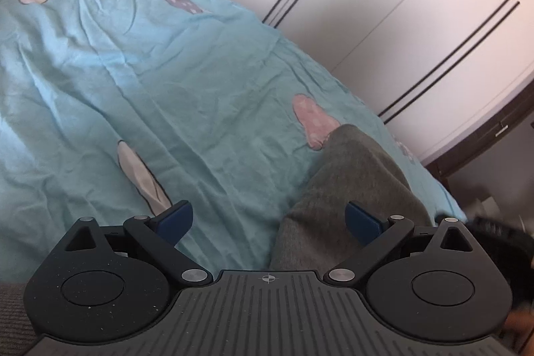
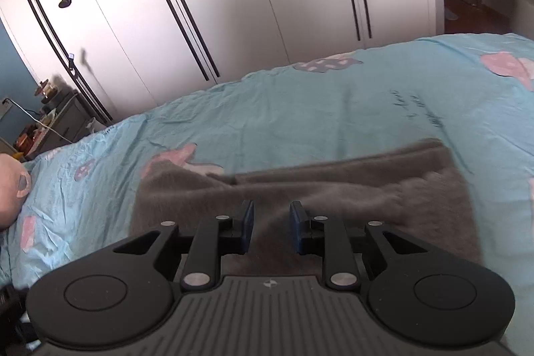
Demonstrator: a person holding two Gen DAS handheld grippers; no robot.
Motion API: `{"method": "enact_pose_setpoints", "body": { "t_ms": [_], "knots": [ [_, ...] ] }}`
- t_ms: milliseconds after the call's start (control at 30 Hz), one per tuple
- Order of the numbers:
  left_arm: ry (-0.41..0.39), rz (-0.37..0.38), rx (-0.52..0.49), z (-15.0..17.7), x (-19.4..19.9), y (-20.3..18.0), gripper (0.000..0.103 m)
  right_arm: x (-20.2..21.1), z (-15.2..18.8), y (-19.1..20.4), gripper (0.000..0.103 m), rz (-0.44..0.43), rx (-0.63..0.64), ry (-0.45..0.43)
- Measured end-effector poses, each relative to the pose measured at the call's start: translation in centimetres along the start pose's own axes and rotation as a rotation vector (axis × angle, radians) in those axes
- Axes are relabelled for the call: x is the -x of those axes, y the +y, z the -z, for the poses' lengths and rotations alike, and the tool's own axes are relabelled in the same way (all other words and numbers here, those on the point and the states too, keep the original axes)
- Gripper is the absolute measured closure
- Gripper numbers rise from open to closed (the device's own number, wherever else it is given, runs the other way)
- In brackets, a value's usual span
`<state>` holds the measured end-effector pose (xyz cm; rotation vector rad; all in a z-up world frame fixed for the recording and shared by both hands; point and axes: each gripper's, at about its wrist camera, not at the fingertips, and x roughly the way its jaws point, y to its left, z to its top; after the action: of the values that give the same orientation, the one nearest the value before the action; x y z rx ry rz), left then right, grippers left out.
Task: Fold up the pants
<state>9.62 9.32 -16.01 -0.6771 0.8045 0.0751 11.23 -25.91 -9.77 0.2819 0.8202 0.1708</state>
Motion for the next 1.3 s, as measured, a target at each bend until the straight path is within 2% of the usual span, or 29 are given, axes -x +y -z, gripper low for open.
{"method": "enact_pose_setpoints", "body": {
  "t_ms": [100, 133, 200, 233, 333, 400, 433, 467, 533, 567, 600, 633, 667, 733, 767, 833, 867, 967, 1100, 1233, 1300],
  "knots": [
    [0.021, -0.004, 0.008, 0.3, -0.5, 0.1, 0.002, -2.2, -1.2, 1.8, 0.080, -0.041, 0.049, 0.015],
    [0.024, -0.007, 0.014, 0.3, -0.6, 0.2, 0.002, -3.3, -1.3, 2.2, 0.080, -0.038, 0.067, 0.051],
    [0.035, -0.008, 0.021, 0.2, -0.7, 0.4, 0.002, -6.3, -1.3, 2.8, 0.080, 0.016, 0.128, 0.192],
    [0.043, -0.008, 0.022, 0.2, -0.9, 0.4, 0.002, -7.1, -1.1, 2.9, 0.081, 0.029, 0.154, 0.212],
    [0.056, -0.014, 0.006, 0.3, -1.2, 0.1, 0.002, -7.8, -1.4, 3.4, 0.081, 0.063, 0.213, 0.167],
    [0.064, -0.019, -0.001, 0.3, -1.2, 0.0, 0.002, -7.6, -1.8, 3.7, 0.069, 0.151, 0.241, 0.088],
    [0.064, -0.018, -0.001, 0.3, -1.2, 0.0, 0.002, -7.1, -2.1, 3.5, 0.068, 0.209, 0.245, 0.053],
    [0.065, -0.012, -0.001, 0.3, -1.1, 0.1, 0.002, -6.5, -2.3, 3.1, 0.065, 0.227, 0.217, 0.030],
    [0.077, 0.004, -0.002, 0.2, -1.2, 0.1, 0.002, -4.2, -2.4, 1.4, 0.046, 0.125, 0.134, 0.009],
    [0.088, 0.012, -0.006, 0.1, -1.4, 0.0, 0.002, -2.7, -2.2, 0.5, 0.030, 0.076, 0.114, -0.003],
    [0.104, 0.021, -0.013, 0.0, -1.6, -0.1, 0.002, -1.1, -1.9, -0.5, 0.019, 0.052, 0.111, -0.020],
    [0.128, 0.035, -0.021, -0.1, -2.0, -0.3, 0.002, 0.6, -1.4, -1.4, 0.015, 0.049, 0.116, -0.043],
    [0.157, 0.054, -0.031, -0.2, -2.6, -0.6, 0.002, 2.2, -1.1, -2.3, 0.007, 0.052, 0.127, -0.074],
    [0.227, 0.103, -0.057, -0.6, -3.9, -1.2, 0.002, 5.1, -0.3, -4.4, 0.005, 0.053, 0.142, -0.118],
    [0.254, 0.121, -0.065, -0.6, -4.6, -1.6, 0.002, 6.0, 0.2, -5.7, 0.005, 0.033, 0.149, -0.111],
    [0.291, 0.147, -0.086, -0.7, -5.6, -2.2, 0.002, 6.3, 0.7, -8.4, 0.005, -0.011, 0.149, 0.014],
    [0.312, 0.160, -0.104, -0.7, -6.1, -2.5, 0.002, 6.2, 1.0, -9.7, 0.005, 0.004, 0.134, 0.078],
    [0.396, 0.175, -0.116, -0.7, -8.0, -3.0, 0.002, 5.7, 1.7, -13.3, 0.005, 0.033, 0.070, 0.147],
    [0.454, 0.169, -0.109, -1.0, -10.2, -3.1, 0.003, 4.2, 1.9, -17.6, 0.005, -0.133, -0.129, 0.203],
    [0.480, 0.199, -0.116, -1.5, -11.6, -3.2, 0.003, 1.6, 2.5, -19.8, 0.005, -0.271, -0.247, 0.283],
    [0.492, 0.216, -0.145, -1.7, -12.1, -3.5, 0.003, 0.5, 2.6, -20.6, 0.005, -0.319, -0.283, 0.293]
  ]
}}
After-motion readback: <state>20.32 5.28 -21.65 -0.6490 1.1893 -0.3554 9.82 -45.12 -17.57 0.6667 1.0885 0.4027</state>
